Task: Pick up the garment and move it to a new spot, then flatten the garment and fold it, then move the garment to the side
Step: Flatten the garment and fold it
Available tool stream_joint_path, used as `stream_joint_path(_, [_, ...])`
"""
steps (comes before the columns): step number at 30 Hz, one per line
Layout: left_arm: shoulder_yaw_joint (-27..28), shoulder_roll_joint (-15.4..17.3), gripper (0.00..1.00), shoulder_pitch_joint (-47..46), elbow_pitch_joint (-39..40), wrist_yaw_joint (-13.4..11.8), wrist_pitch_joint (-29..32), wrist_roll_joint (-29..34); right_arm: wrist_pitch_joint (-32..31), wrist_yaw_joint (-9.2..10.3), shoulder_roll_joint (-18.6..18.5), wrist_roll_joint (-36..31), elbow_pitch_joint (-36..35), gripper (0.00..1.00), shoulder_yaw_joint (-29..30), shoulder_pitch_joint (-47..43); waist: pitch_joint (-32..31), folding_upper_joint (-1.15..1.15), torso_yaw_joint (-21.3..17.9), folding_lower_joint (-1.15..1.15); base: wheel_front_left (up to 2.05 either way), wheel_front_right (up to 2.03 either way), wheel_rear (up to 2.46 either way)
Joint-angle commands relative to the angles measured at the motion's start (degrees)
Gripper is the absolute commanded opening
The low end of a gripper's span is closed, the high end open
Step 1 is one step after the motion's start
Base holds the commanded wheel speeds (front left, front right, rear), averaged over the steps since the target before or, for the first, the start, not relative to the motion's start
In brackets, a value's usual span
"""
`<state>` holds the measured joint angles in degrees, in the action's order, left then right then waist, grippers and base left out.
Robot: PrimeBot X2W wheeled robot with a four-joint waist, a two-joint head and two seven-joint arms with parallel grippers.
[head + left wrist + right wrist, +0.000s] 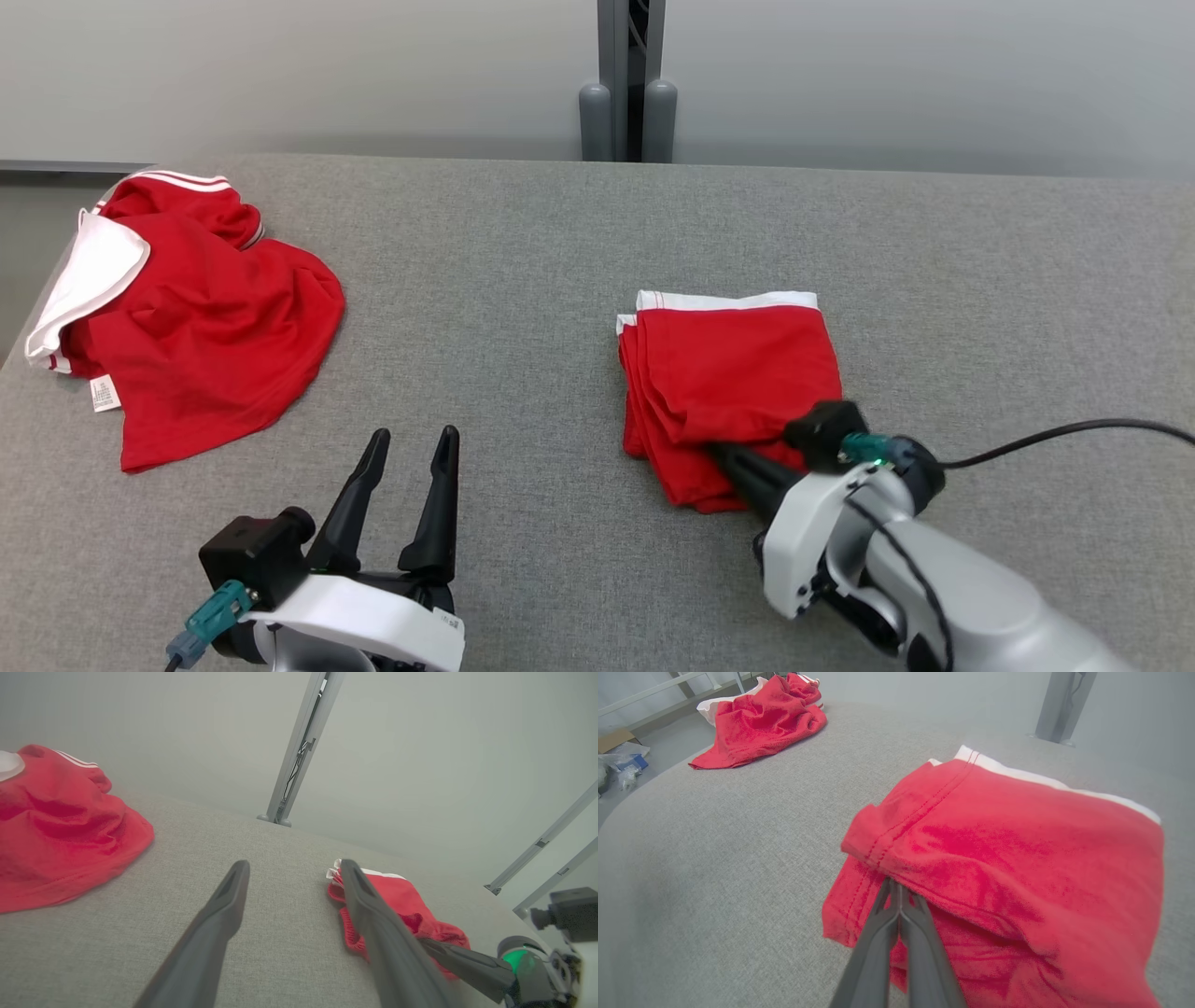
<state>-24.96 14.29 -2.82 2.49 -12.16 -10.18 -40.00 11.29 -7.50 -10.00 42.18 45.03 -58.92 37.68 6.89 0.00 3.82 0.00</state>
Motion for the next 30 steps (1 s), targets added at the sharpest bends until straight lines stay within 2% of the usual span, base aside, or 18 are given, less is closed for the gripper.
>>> stream_joint_path(1, [0.17, 0.40, 1.00, -0.10, 0.02, -0.18, -0.32, -0.50, 0.78, 0.01, -1.25, 0.51, -0.47, 0.00, 0.33, 0.90, -0.14, 0.00, -0.06, 0.00, 0.00, 0.00, 0.00])
stream_joint_path(11, [-0.39, 0.29, 1.00, -0.20, 0.52, -0.02, -0.18, -0.44, 2.46, 0.01, -5.31, 0.90, -2.12, 0.00, 6.20, 3.80, 0.16, 0.00, 1.25, 0.00, 0.00, 0.00, 0.00])
stream_joint_path(17, [-0.43, 0.39, 1.00, -0.70, 0.36, 0.07, -0.36, -0.49, 1.68, 0.01, -5.03, -0.63, 0.83, 0.00, 9.44, 4.79, 1.20, 0.00, 2.99, 0.00, 0.00, 0.00, 0.00])
stream_joint_path(23, [-0.70, 0.03, 1.00, -1.42, 0.04, 0.18, -0.52, -0.40, -0.04, 0.01, -2.33, -1.78, 4.02, 0.00, 6.35, 4.42, 2.01, 0.00, 4.91, 0.00, 0.00, 0.00, 0.00])
stream_joint_path(30, [-0.50, 0.04, 1.00, -0.96, -0.26, 0.09, -0.93, -0.75, -0.99, 0.01, -0.75, -0.80, 2.49, 0.00, -0.32, 1.54, 2.06, 0.00, 5.52, 0.00, 0.00, 0.00, 0.00])
